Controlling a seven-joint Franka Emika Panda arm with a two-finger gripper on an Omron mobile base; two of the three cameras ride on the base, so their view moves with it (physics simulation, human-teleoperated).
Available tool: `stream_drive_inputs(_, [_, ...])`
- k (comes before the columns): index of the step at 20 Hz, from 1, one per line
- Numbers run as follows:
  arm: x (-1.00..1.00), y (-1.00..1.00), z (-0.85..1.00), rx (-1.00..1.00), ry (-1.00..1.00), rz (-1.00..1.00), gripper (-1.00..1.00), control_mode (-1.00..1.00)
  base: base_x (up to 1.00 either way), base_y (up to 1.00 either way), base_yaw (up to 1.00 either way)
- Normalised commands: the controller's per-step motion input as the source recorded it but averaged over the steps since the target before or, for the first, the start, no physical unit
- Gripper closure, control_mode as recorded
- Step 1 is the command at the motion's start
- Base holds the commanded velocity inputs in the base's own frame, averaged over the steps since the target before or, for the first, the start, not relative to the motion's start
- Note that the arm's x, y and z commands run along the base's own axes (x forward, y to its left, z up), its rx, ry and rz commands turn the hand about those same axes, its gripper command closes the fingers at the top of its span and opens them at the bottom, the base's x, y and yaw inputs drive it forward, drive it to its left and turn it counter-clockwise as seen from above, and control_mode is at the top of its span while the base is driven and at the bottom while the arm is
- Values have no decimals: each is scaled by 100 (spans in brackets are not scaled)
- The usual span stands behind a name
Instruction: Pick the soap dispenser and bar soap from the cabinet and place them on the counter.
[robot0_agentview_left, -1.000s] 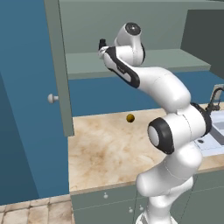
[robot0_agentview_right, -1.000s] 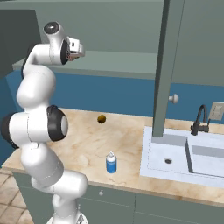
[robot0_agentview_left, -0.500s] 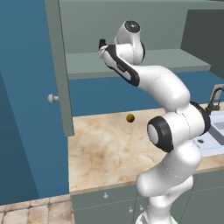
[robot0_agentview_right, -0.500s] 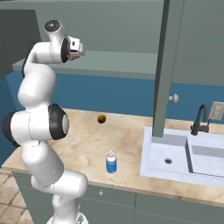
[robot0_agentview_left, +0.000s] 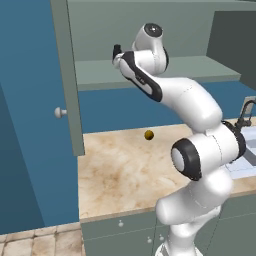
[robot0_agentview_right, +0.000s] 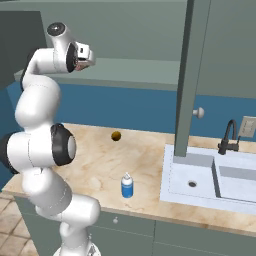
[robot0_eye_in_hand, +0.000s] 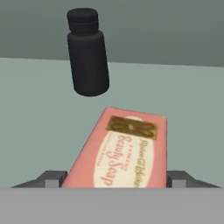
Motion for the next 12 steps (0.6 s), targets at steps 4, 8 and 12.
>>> stream_drive_inputs(4, [-66,0,-7,0,0,0,100,-100,0,0,0])
stream_drive_inputs(8, [-70,-5,-2,0,0,0,100,-100,0,0,0])
stream_drive_inputs(12, [-68,-5,-5,0,0,0,100,-100,0,0,0])
